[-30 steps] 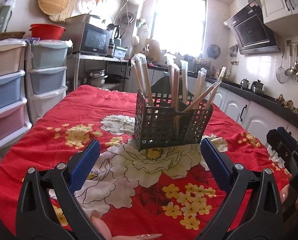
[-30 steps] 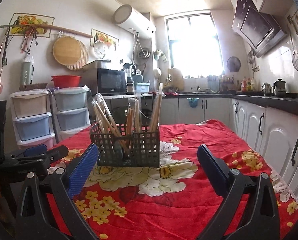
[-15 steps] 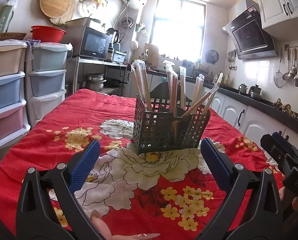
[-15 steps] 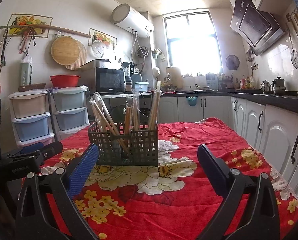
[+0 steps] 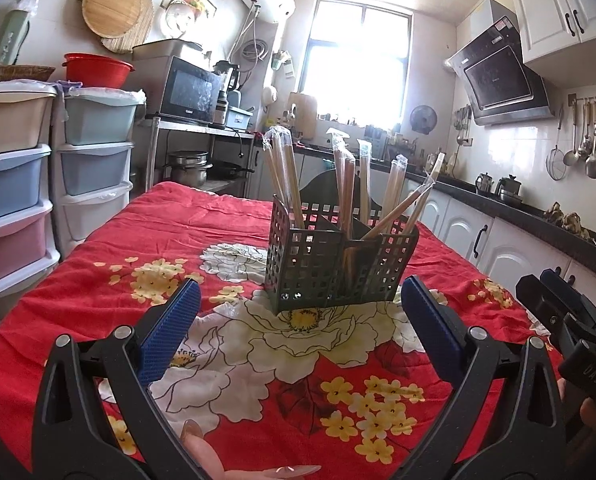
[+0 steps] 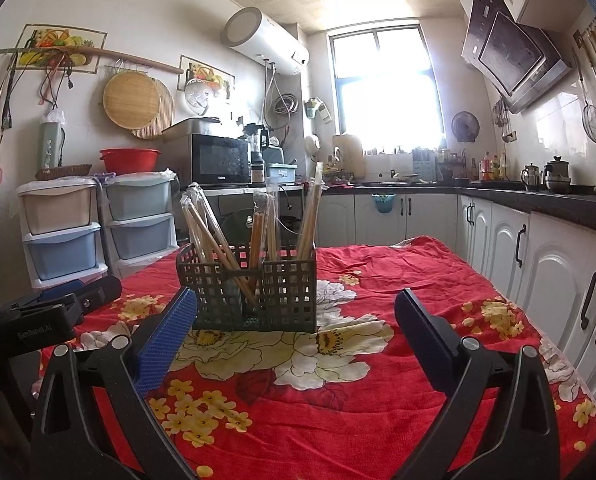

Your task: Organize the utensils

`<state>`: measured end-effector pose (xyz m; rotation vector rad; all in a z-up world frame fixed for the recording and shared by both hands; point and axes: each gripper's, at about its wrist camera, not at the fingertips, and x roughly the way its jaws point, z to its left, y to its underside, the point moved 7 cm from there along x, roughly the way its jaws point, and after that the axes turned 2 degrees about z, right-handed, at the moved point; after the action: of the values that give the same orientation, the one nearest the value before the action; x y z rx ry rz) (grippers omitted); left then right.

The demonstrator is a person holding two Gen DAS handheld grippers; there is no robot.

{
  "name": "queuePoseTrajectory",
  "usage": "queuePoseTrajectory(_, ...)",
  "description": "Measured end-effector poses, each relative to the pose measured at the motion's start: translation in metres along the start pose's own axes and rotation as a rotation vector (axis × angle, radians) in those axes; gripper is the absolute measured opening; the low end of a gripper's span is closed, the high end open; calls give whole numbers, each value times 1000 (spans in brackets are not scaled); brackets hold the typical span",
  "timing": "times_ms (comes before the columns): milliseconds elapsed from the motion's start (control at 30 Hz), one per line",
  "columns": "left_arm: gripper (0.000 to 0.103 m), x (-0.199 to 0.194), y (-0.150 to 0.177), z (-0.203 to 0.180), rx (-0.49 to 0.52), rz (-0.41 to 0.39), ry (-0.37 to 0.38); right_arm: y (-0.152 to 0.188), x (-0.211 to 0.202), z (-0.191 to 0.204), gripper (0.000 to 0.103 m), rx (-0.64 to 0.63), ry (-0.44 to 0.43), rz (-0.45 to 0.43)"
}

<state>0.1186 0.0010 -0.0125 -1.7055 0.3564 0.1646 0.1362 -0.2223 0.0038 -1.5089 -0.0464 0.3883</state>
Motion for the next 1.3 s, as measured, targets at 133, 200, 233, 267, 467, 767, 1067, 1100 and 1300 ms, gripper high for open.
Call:
queuePoseTrajectory(133, 92, 0, 0, 1, 0, 0, 0, 0, 1, -1, 97, 3, 3, -1)
queuePoseTrajectory(200, 92, 0, 0, 1, 0, -1, -1, 1, 1, -1, 97, 3, 5, -1)
queuePoseTrajectory(233, 92, 0, 0, 1, -1, -1, -2, 1, 2, -2, 97, 4, 4, -1)
queuePoseTrajectory(267, 92, 0, 0, 1, -1, -1, -2, 1, 1, -1, 97, 3, 5, -1)
queuePoseTrajectory(467, 92, 0, 0, 1, -1, -2, 0, 1, 1, -1, 97, 3, 5, -1)
queuePoseTrajectory(767, 92, -1, 0, 1, -1, -3, 2, 1, 1, -1, 97, 2, 5, -1)
queuePoseTrajectory(1067, 92, 1, -3, -2, -7, 2, 21, 1, 2, -2, 97, 5, 12, 0)
queuePoseTrajectory(1100, 92, 2, -3, -2, -8, 2, 21, 1, 3, -4, 97, 9, 18, 4)
queuePoseTrajectory(1300, 92, 4, -3, 2, -25, 17, 12, 5, 10, -21, 97, 67, 73, 65)
